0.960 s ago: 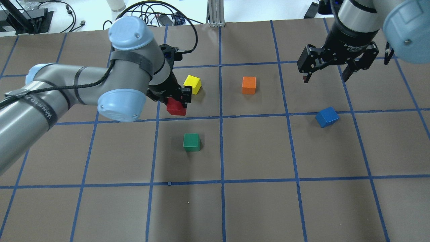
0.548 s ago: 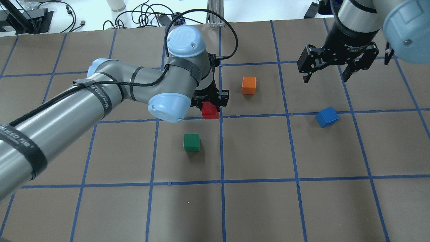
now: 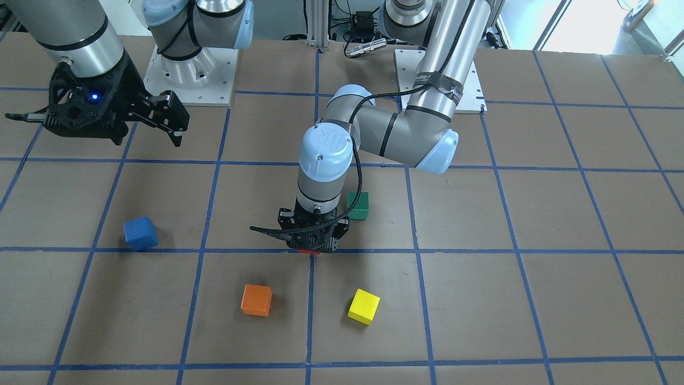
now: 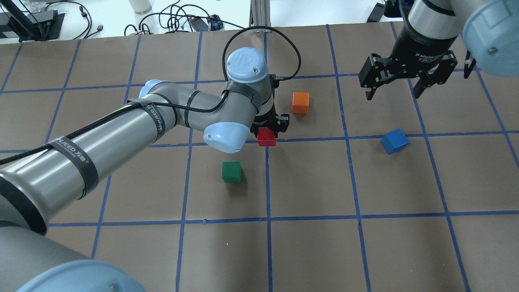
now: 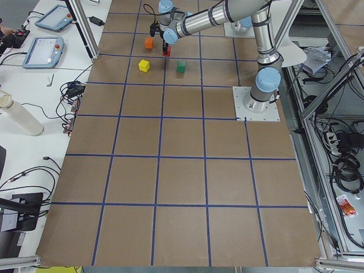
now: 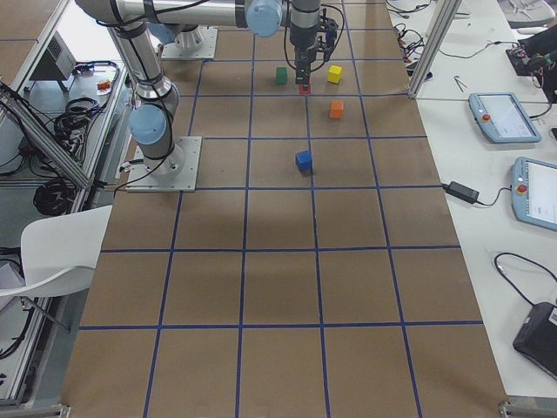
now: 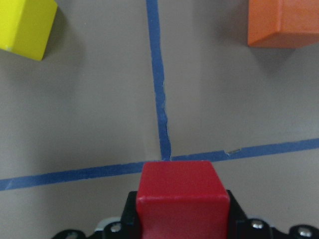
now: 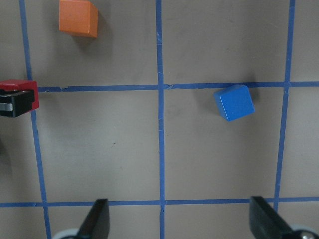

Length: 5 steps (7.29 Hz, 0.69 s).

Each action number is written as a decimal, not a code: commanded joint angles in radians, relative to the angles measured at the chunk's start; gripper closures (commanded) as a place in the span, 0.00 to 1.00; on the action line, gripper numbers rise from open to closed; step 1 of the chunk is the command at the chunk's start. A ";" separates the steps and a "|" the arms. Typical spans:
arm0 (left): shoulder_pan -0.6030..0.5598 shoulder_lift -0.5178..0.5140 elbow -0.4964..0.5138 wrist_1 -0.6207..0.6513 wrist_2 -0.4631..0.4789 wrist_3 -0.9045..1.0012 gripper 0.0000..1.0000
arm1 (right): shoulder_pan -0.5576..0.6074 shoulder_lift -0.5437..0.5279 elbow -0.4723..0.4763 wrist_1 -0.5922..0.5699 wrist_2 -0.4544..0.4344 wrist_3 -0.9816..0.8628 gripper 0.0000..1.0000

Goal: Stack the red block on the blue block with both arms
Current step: 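Carry the red cube with the left gripper toward the table centre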

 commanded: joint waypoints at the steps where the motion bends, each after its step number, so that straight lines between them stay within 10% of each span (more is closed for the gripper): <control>1: -0.001 -0.033 0.004 0.017 0.031 -0.006 0.00 | 0.001 -0.001 0.000 0.007 0.003 -0.003 0.00; 5: 0.051 0.095 0.119 -0.181 0.030 0.026 0.00 | 0.007 0.007 0.000 0.009 0.014 0.011 0.00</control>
